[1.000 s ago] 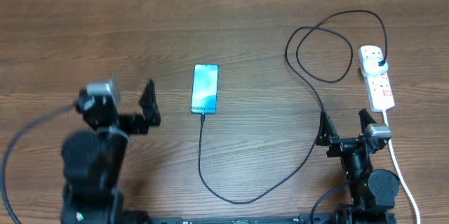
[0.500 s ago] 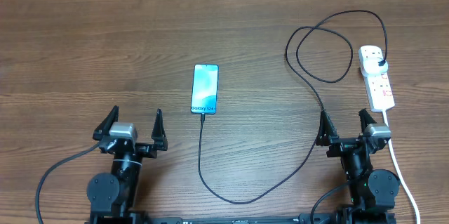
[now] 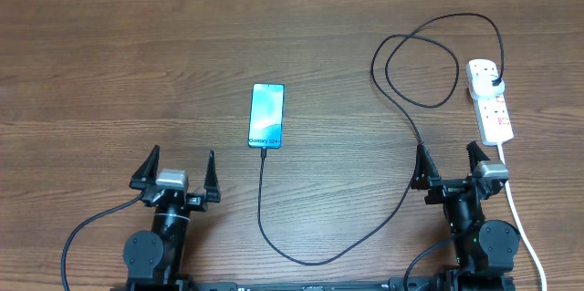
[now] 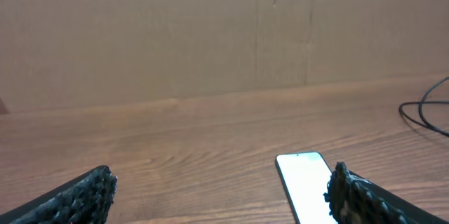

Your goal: Plug charger to phone and switch on socket

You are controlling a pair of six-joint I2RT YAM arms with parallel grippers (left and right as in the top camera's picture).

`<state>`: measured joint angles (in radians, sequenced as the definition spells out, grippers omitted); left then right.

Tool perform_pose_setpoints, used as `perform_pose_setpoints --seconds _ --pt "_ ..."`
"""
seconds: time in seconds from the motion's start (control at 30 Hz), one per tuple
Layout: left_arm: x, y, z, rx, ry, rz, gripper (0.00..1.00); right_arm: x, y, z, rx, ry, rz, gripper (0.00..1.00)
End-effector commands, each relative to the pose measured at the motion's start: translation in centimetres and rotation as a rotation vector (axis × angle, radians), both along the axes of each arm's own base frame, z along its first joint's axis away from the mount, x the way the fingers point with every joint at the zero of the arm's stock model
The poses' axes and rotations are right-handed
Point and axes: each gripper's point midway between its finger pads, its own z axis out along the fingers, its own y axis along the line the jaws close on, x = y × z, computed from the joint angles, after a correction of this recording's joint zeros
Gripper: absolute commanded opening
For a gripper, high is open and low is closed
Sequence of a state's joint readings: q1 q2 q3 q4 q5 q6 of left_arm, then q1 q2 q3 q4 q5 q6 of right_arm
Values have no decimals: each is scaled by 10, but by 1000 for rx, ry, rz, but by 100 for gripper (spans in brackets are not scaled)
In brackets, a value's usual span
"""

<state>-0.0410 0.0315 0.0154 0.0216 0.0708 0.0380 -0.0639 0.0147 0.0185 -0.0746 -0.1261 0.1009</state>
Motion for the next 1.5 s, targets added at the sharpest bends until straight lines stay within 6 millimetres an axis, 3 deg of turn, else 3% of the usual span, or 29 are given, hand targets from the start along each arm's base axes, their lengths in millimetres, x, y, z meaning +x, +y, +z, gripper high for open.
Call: perform_pose_setpoints --seconds 0.0,0.17,1.47 --pt "-1 1 -1 37 -13 7 100 0 0 -1 3 -6 0 100" --pt "-2 2 -24 47 80 7 100 0 0 -1 3 -6 0 100" --pt "-2 2 -22 37 75 7 100 0 0 -1 3 -6 0 100"
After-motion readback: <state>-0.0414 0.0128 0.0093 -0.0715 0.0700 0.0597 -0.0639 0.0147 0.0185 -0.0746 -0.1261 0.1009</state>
